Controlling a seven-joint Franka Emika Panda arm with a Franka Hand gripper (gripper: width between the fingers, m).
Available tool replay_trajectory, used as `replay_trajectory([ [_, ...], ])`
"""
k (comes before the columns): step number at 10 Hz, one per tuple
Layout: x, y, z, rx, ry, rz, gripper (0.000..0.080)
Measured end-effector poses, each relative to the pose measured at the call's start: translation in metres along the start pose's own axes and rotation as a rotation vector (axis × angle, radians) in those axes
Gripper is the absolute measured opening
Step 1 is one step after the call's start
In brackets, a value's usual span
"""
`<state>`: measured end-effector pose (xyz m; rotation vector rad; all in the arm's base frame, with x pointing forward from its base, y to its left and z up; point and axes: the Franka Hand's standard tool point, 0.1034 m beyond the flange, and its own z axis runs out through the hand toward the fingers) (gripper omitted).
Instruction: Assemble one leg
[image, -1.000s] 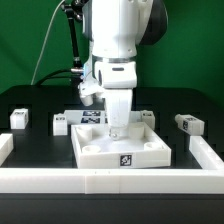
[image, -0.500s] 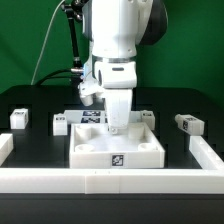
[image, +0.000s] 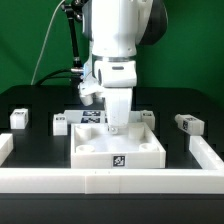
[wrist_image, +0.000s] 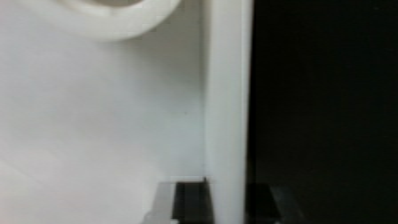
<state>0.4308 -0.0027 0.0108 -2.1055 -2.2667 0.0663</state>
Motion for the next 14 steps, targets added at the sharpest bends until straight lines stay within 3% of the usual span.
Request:
replay_trajectory([
  [1,0.001,0.0,0.0,-0.001,0.0,0.004,0.0064],
  [3,0.024,0.007,0.001,-0.008,0.009,0.061,0.0064],
  [5,0.05,0.027,0.0,-0.028,0.021,0.091,0.0064],
  [8,0.069,0.058,-0.002,-0.056,0.034,0.093,0.0064],
  [13,0.074,0.065,-0.002,-0.049,0.033,0.108,0.0066],
  [14,0.074,0.065,-0.002,-0.049,0.033,0.108,0.0281],
])
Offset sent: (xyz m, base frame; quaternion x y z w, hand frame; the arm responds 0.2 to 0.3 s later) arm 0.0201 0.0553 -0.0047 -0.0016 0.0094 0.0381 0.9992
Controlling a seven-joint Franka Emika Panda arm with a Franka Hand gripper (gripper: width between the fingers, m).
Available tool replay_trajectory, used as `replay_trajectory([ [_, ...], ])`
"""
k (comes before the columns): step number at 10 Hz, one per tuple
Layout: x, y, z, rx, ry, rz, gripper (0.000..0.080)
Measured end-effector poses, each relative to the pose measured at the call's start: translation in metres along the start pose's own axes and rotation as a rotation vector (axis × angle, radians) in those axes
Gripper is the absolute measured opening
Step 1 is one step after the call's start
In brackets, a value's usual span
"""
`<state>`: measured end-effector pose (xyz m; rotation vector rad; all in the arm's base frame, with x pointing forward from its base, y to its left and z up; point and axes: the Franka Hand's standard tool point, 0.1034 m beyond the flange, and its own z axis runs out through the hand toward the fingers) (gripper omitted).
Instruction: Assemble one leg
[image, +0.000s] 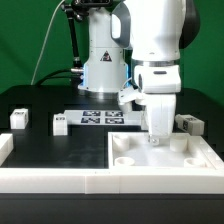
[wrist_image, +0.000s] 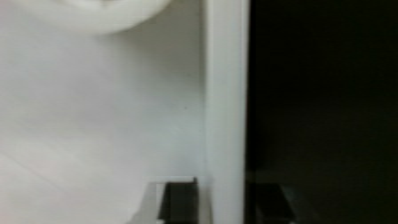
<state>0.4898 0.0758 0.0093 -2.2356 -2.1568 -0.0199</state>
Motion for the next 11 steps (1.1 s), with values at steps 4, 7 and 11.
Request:
replay_trajectory([
  [4,0.0,0.0,0.0,0.0,0.0,0.001,0.0634],
  [7,-0.001,0.0,0.0,0.0,0.0,0.001,0.0649],
  [11,0.011,-0.007,-0.045,-0.017,-0.026,0.064,0.0649],
])
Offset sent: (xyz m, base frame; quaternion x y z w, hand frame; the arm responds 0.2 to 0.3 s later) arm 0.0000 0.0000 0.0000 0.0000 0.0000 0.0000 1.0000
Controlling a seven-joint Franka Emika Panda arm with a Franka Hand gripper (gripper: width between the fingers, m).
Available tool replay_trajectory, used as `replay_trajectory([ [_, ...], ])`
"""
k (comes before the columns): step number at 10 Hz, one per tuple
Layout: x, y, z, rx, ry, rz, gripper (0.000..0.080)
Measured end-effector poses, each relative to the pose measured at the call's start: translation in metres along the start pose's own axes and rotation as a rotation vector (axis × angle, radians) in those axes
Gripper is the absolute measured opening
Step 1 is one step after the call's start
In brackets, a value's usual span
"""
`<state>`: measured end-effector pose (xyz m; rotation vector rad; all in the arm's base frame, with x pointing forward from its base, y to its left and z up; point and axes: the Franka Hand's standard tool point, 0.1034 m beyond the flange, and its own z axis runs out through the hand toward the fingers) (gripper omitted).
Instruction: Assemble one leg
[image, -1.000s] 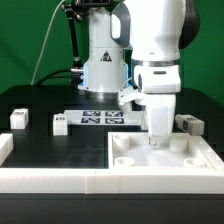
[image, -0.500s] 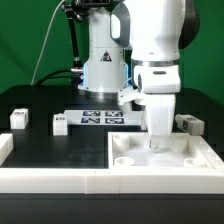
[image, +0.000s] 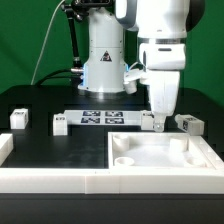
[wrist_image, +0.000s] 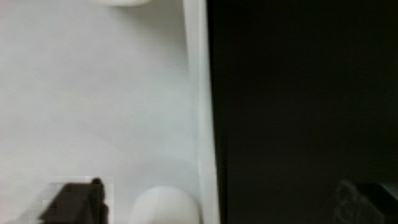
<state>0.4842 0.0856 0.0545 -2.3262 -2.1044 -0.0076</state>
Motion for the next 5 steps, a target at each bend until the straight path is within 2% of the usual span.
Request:
replay_trajectory([
  [1,0.005,-0.005,-0.011,-0.009,-0.003,0.044,0.0649],
  [2,0.012,-0.016,-0.024,-0.022,-0.004,0.096,0.0649],
  [3,0.015,-0.023,-0.029,-0.025,-0.006,0.147,0.0649],
  [5,0.013,-0.023,-0.025,-0.019,-0.007,0.142,0.0649],
])
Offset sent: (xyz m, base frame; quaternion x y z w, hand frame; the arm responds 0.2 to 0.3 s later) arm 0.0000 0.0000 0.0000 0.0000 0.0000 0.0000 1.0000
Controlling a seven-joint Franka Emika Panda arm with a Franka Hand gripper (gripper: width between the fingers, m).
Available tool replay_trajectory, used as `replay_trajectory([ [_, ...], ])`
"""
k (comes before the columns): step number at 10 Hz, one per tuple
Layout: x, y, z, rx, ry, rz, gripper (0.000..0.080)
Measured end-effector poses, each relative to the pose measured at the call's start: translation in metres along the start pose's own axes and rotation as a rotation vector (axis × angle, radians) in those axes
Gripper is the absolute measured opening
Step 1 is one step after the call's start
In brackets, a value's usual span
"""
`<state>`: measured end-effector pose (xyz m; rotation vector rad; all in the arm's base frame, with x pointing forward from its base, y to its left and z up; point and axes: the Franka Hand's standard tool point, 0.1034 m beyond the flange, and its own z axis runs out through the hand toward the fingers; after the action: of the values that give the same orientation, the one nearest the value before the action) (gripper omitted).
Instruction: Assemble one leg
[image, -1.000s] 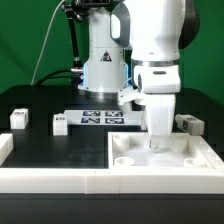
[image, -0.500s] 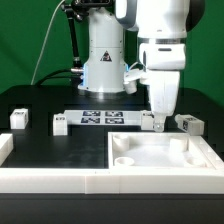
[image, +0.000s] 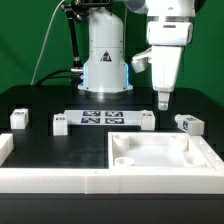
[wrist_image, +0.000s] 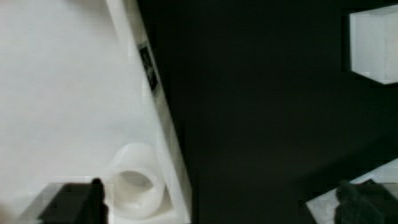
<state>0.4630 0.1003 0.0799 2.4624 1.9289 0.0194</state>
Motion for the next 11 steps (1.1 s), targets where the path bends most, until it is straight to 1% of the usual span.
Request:
replay_trajectory([
  [3,0.001,-0.002,0.001,0.004,0.0,0.279,0.0649],
  [4,0.003,-0.011,0.004,0.014,0.005,0.434,0.0649],
  [5,0.01,-0.019,0.006,0.02,0.001,0.584,0.0649],
  [7,0.024,-0.03,0.009,0.03,-0.001,0.755,0.0649],
  [8,0.032,-0.037,0.012,0.037,0.0,0.891,0.0649],
  [9,0.043,-0.044,0.013,0.045,0.004,1.001,0.0649],
  [10,0.055,-0.052,0.015,0.058,0.007,1.078,0.0649],
  [11,0.055,-0.052,0.015,0.063,0.007,1.071,0.0649],
])
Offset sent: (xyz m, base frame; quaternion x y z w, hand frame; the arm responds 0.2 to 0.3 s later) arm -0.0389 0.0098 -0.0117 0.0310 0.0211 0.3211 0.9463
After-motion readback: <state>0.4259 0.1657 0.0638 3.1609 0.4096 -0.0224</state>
